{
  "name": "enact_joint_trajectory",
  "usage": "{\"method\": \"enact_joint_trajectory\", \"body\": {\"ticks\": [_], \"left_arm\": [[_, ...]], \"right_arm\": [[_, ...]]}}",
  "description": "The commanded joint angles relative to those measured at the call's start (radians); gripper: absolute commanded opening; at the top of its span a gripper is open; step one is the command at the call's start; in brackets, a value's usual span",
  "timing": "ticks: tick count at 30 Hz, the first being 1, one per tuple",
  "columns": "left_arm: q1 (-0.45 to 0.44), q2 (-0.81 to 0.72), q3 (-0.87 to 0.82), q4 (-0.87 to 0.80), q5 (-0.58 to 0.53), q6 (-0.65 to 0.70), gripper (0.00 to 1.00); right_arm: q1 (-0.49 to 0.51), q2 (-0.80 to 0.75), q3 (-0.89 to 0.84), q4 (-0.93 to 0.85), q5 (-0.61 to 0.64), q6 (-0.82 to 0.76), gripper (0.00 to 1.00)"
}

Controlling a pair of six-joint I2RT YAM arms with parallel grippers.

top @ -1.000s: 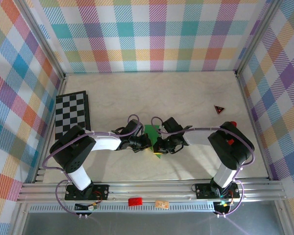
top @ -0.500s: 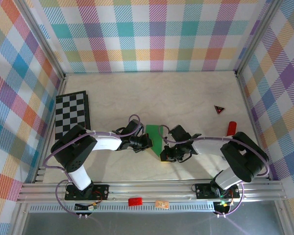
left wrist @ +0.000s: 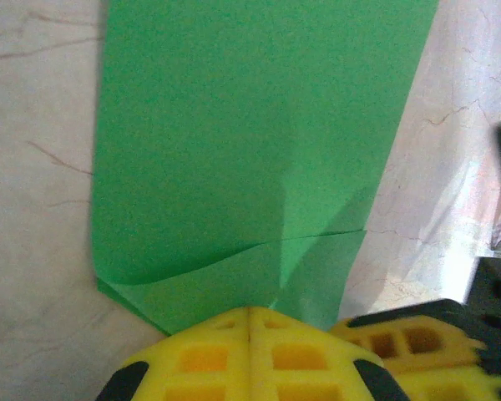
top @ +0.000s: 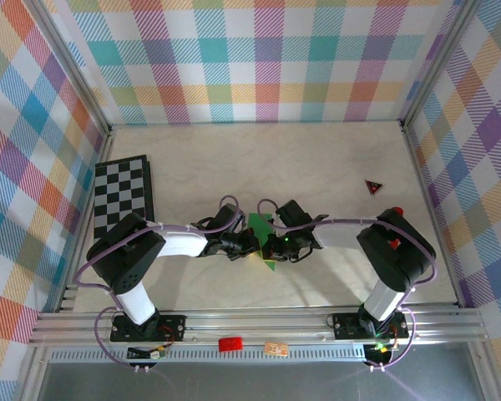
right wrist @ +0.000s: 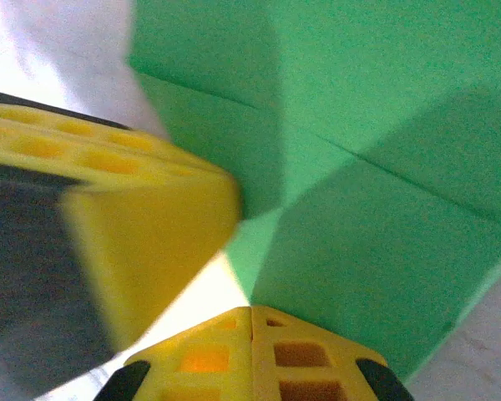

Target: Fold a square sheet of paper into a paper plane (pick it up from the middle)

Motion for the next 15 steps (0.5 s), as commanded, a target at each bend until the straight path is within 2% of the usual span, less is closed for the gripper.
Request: {"method": "enact_joint_trajectory", "body": {"ticks": [1, 6, 15], "left_arm": [[-0.003, 0.036, -0.022, -0.089, -0.058, 0.015, 0.0], [-0.003, 0.04, -0.021, -0.09, -0.065, 0.015, 0.0], [-0.003, 0.041, -0.015, -0.093, -0.061, 0.015, 0.0]], "right_arm": [[0.007, 0.0, -0.056, -0.001, 0.009, 0.012, 0.07], [0.006, -0.073, -0.141, -0.003, -0.019, -0.01, 0.08], [0.006, -0.181, -0.154, -0.063, -0.036, -0.036, 0.08]]}}
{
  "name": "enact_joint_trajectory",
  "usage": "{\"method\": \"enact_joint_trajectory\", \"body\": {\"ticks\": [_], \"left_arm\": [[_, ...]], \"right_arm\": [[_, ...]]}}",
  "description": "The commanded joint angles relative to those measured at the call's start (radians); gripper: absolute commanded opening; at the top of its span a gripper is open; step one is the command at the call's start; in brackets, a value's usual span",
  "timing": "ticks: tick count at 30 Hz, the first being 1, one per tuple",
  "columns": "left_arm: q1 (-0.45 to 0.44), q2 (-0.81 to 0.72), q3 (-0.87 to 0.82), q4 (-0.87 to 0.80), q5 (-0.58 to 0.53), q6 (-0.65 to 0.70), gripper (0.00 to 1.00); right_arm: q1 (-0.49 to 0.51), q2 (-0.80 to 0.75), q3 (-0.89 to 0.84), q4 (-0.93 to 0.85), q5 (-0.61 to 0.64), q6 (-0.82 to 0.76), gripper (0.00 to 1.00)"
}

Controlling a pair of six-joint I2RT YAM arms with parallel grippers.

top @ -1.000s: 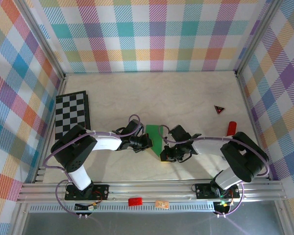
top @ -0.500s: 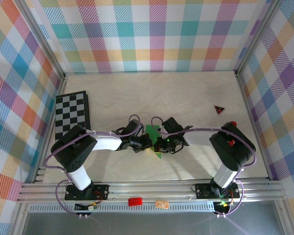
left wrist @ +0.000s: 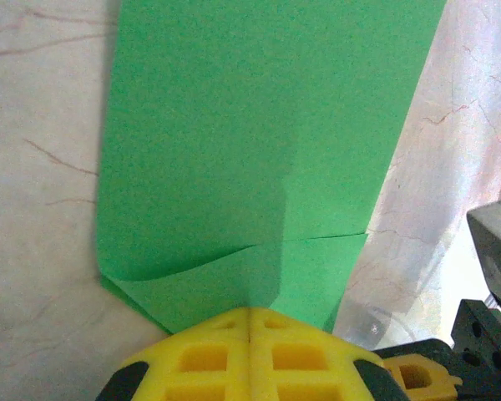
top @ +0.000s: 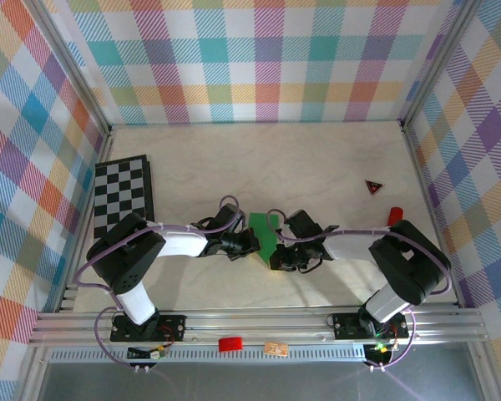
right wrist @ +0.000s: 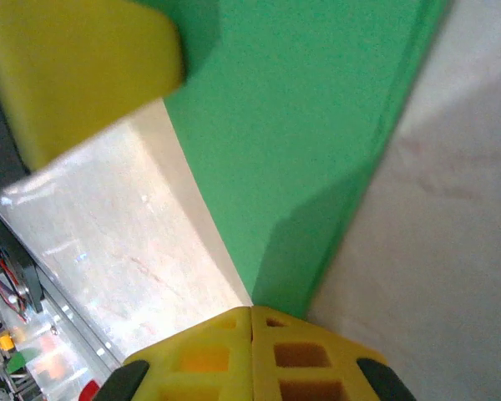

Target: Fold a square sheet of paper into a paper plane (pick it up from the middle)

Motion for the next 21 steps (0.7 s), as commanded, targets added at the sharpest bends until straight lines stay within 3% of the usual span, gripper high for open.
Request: {"method": "enact_joint_trajectory", "body": {"ticks": [1, 6, 12, 21], "left_arm": [[-0.003, 0.04, -0.014, -0.092, -0.061, 0.015, 0.0], [-0.002, 0.043, -0.011, -0.091, -0.057, 0.013, 0.0], [-0.003, 0.034, -0.016, -0.09, -0.059, 0.012, 0.0], [-0.003, 0.021, 0.005, -0.085, -0.047, 0.022, 0.0]], "right_arm": [[0.005, -0.055, -0.001, -0.071, -0.017, -0.02, 0.08], [0.005, -0.079, 0.025, 0.011, -0.023, 0.003, 0.08], [0.005, 0.037, 0.111, 0.041, 0.027, 0.032, 0.1], [0.005, 0.119, 0.015, 0.103, 0.057, 0.064, 0.06]]}}
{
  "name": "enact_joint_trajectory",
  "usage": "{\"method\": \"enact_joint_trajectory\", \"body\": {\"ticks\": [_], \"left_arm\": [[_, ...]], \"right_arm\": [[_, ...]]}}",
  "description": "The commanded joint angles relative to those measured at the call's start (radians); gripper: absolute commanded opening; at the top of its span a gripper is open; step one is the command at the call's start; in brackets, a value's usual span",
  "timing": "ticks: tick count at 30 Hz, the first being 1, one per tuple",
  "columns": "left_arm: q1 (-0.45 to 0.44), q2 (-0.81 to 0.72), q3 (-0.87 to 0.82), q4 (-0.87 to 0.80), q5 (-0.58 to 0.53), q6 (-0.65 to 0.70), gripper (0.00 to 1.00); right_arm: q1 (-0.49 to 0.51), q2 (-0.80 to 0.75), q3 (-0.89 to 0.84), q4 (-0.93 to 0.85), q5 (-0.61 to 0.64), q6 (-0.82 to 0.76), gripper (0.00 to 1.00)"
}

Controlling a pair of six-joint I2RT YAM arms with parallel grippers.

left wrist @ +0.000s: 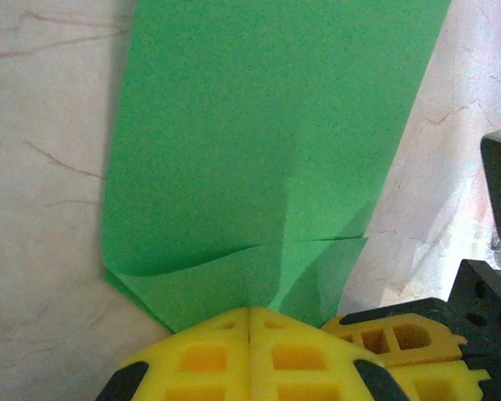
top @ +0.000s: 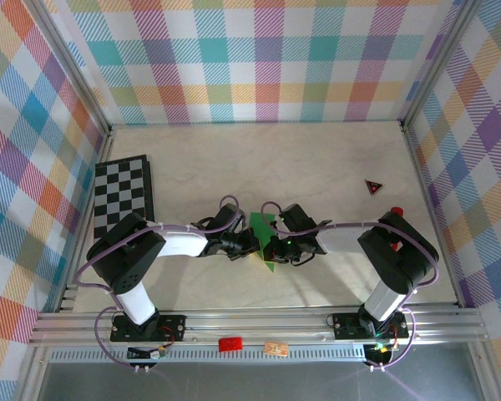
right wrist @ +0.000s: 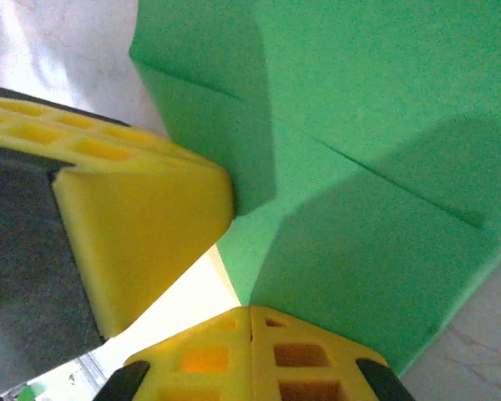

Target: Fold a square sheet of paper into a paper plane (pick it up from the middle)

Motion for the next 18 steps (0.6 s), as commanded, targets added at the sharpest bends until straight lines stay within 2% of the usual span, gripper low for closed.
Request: {"method": "enact_joint_trajectory", "body": {"ticks": [1, 9, 15, 18], "left_arm": [[-0.003, 0.017, 0.005, -0.078, -0.043, 0.023, 0.0], [-0.015, -0.069, 0.009, -0.015, -0.01, 0.022, 0.01], [-0.032, -0.011, -0.023, 0.09, 0.022, -0.029, 0.0], [-0.027, 0.017, -0.014, 0.028, -0.015, -0.017, 0.0]], "right_arm": [[0.007, 0.013, -0.061, -0.022, 0.037, 0.013, 0.06], [0.007, 0.01, -0.072, -0.025, 0.055, 0.015, 0.05], [0.007, 0.007, -0.075, -0.025, 0.064, 0.019, 0.04], [0.007, 0.004, -0.082, -0.026, 0.069, 0.018, 0.04]]}}
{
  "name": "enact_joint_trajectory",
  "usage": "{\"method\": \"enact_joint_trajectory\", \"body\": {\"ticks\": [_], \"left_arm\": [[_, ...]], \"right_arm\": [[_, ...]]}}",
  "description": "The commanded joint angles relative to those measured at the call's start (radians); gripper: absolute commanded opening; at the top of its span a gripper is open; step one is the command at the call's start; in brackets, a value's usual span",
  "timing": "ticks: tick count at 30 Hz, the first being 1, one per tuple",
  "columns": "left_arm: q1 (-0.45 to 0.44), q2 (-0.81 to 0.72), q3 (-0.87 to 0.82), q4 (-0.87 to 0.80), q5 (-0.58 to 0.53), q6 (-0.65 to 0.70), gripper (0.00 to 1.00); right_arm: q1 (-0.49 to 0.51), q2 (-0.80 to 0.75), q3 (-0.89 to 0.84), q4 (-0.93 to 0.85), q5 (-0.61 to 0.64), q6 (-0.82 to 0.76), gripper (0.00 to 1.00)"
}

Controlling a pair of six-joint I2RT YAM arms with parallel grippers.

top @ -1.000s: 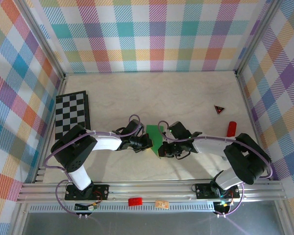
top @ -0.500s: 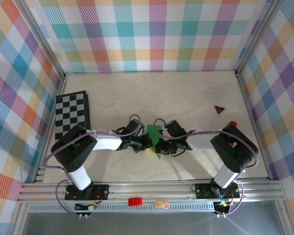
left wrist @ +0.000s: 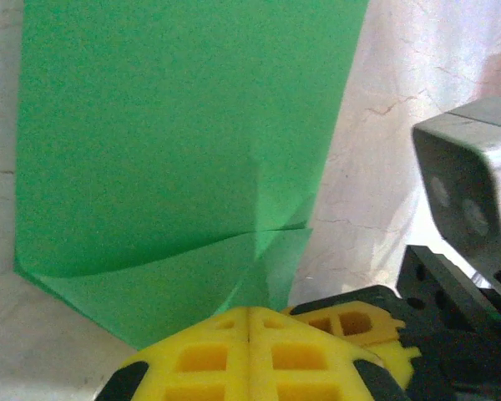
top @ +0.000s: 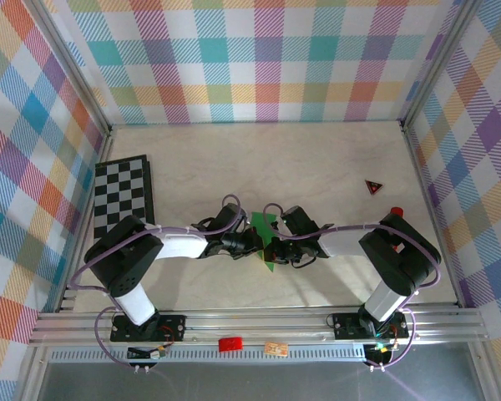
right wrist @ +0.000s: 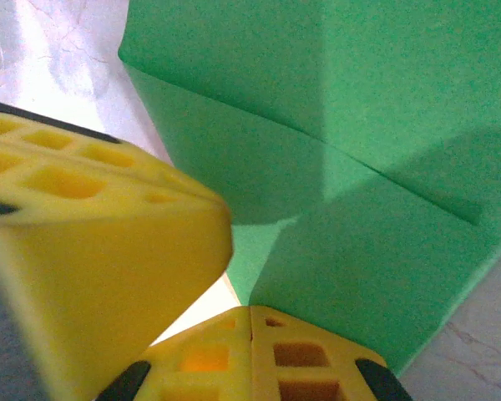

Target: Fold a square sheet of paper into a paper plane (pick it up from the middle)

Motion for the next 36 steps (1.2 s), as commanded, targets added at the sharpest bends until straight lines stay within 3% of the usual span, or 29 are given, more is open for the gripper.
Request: {"method": "enact_joint_trajectory", "body": {"ticks": [1, 18, 36], "left_arm": [[0.002, 0.034, -0.012, -0.031, -0.031, 0.002, 0.0], [0.192, 0.029, -0.018, -0.086, -0.031, 0.173, 0.0], [0.211, -0.096, -0.009, -0.087, -0.06, 0.163, 0.0]], "right_arm": [[0.006, 0.019, -0.044, -0.094, 0.065, 0.007, 0.04], [0.006, 0.018, -0.062, -0.087, 0.075, -0.003, 0.03], [-0.003, 0.014, -0.03, -0.139, 0.052, -0.096, 0.03]]}}
